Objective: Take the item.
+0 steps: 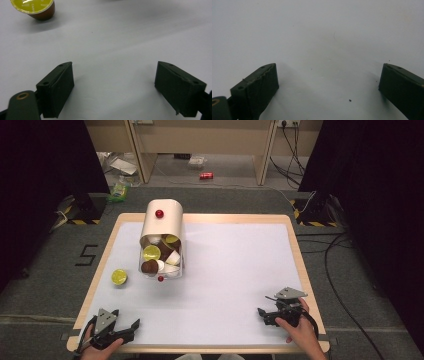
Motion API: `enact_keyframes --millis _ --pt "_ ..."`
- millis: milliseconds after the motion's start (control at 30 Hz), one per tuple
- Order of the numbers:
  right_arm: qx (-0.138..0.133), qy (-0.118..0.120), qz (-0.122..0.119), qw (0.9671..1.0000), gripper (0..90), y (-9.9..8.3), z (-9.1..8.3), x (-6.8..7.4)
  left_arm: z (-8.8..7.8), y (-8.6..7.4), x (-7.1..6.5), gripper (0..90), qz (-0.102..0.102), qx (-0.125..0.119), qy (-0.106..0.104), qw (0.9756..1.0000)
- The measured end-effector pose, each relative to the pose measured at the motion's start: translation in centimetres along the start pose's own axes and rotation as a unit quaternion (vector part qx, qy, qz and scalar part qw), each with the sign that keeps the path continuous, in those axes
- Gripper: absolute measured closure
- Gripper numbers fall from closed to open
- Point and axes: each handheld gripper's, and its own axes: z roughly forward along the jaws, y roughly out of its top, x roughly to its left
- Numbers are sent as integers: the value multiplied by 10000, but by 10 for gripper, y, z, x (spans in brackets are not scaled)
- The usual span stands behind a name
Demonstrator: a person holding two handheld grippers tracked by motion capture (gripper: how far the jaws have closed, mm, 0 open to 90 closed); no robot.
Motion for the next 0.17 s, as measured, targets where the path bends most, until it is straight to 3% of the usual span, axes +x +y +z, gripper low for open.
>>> enact_keyframes --millis 167 --pt "0 1 2 10000 30 0 0 0 0 0 0 150 1 -1 -3 10000"
